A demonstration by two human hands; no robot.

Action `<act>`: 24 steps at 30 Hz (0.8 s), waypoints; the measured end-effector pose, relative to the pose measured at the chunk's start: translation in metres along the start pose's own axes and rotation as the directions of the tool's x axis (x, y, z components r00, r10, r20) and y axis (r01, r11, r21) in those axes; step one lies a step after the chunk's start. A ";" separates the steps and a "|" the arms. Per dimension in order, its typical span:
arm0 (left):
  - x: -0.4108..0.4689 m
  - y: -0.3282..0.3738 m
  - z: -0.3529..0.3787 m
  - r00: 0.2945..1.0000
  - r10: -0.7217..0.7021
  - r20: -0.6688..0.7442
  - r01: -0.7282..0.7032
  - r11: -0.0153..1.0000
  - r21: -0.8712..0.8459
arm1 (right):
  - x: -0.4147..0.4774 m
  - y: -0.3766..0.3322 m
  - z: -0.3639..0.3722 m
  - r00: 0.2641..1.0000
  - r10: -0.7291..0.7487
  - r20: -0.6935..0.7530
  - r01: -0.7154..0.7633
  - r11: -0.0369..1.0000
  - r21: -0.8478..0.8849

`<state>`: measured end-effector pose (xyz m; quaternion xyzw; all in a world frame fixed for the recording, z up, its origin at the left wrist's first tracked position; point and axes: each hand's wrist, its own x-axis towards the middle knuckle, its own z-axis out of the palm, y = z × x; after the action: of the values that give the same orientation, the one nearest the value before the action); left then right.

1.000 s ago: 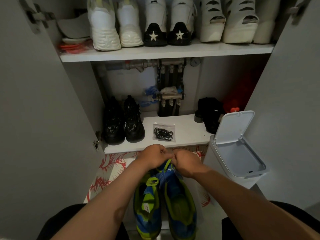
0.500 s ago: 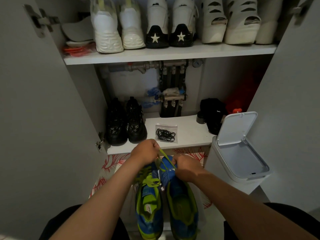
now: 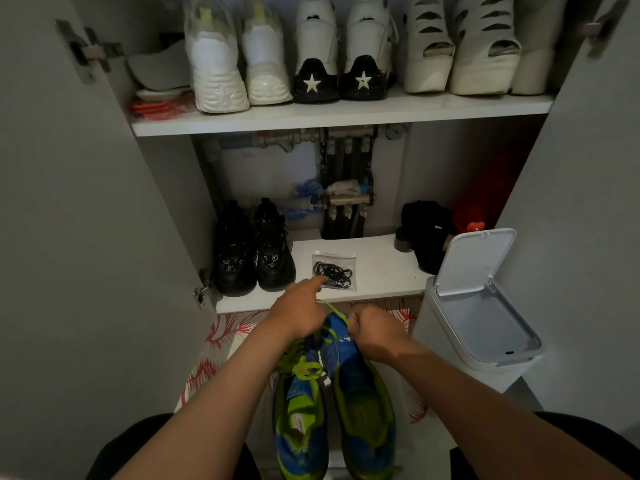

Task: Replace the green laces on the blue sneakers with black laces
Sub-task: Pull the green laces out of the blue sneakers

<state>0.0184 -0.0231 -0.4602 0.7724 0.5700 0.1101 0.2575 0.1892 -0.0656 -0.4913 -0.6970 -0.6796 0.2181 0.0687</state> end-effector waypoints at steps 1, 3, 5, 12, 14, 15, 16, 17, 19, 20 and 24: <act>0.000 0.003 0.001 0.999 0.043 0.009 -0.043 0.999 -0.002 | 0.001 -0.002 0.000 1.000 -0.015 -0.003 0.015 0.999 0.050; 0.000 0.006 0.006 0.992 0.116 0.053 -0.117 0.993 0.016 | 0.003 -0.003 -0.001 0.999 -0.036 -0.016 0.037 0.991 0.129; -0.001 0.007 0.013 0.981 0.159 0.107 -0.168 0.982 0.085 | 0.004 -0.004 0.000 0.999 -0.044 -0.009 0.045 0.985 0.168; -0.002 0.007 0.015 0.993 0.116 -0.011 -0.103 0.918 0.382 | 0.001 -0.002 0.001 0.997 -0.058 0.045 0.048 0.982 0.185; -0.002 0.007 0.014 0.999 0.039 -0.021 -0.032 0.965 0.259 | 0.000 0.000 0.002 0.990 -0.076 0.117 0.061 0.990 0.129; -0.002 0.006 0.013 0.999 -0.015 -0.035 0.020 0.984 0.175 | 0.000 0.001 0.002 0.988 -0.073 0.137 0.059 0.993 0.105; -0.001 0.006 0.011 0.996 -0.073 -0.058 0.078 0.994 0.076 | 0.000 0.002 0.001 0.987 -0.064 0.150 0.052 0.995 0.084; 0.001 0.004 0.008 0.987 -0.129 -0.092 0.127 0.992 -0.027 | 0.000 0.003 0.001 0.987 -0.051 0.155 0.040 0.997 0.072; 0.005 -0.001 0.002 0.960 -0.214 -0.181 0.174 0.961 -0.214 | 0.002 0.005 0.002 0.988 -0.024 0.154 0.017 0.999 0.049; 0.006 -0.002 -0.002 0.942 -0.247 -0.227 0.175 0.940 -0.293 | 0.003 0.006 0.002 0.989 -0.011 0.149 0.006 0.999 0.032; 0.011 -0.005 -0.008 0.907 -0.309 -0.286 0.134 0.856 -0.499 | 0.003 0.009 0.004 0.992 0.022 0.127 -0.017 0.999 -0.035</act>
<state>0.0143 -0.0092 -0.4570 0.5821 0.6497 0.3515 0.3399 0.1958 -0.0637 -0.4996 -0.6894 -0.6793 0.2512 0.0114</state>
